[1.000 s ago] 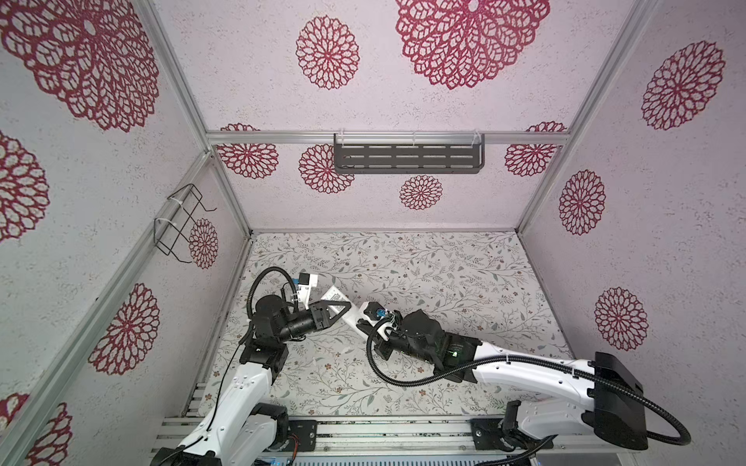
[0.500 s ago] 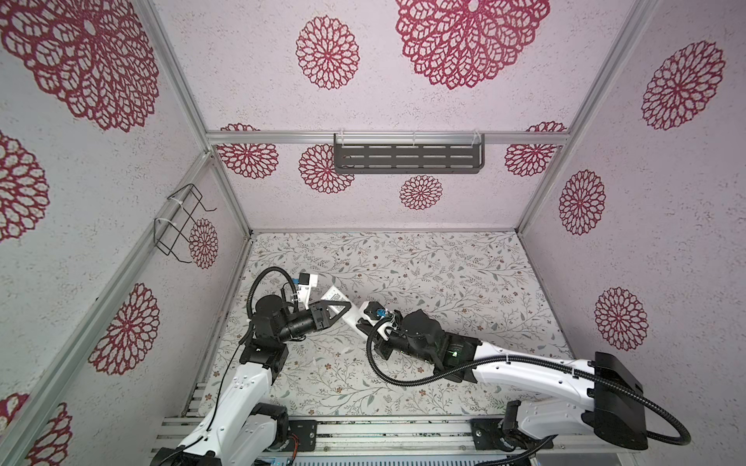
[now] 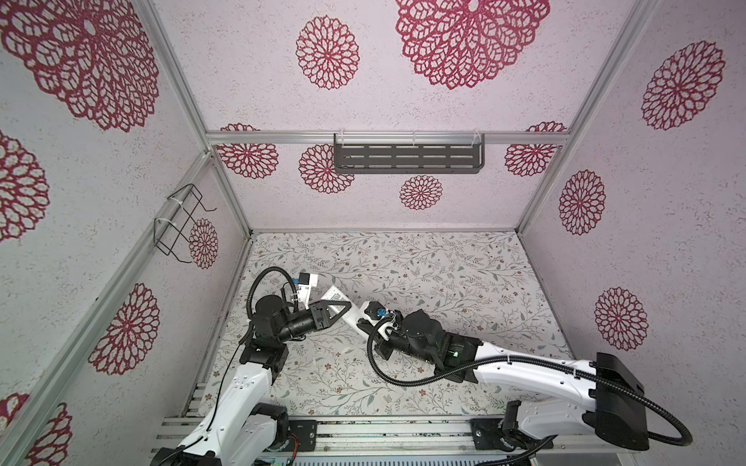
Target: Load the batteries into the remote control
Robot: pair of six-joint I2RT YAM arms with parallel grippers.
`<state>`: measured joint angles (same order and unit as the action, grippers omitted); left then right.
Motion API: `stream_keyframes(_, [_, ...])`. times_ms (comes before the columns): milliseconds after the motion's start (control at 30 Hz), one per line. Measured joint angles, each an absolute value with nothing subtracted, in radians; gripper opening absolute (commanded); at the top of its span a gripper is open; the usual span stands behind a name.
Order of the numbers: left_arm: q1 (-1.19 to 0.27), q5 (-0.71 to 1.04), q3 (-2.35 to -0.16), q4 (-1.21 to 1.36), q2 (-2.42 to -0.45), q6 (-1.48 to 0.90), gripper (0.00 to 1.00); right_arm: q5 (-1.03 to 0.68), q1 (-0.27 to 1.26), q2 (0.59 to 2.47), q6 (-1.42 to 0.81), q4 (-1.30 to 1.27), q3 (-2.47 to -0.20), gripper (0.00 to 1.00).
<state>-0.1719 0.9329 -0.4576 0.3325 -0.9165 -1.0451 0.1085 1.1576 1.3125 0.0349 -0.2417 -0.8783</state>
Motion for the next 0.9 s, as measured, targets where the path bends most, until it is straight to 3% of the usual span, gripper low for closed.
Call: stream_keyframes(900, [-0.171,0.883,-0.452,0.268,-0.917,-1.019,0.0,0.142,1.16,1.369,0.026,-0.194,-0.895,0.0])
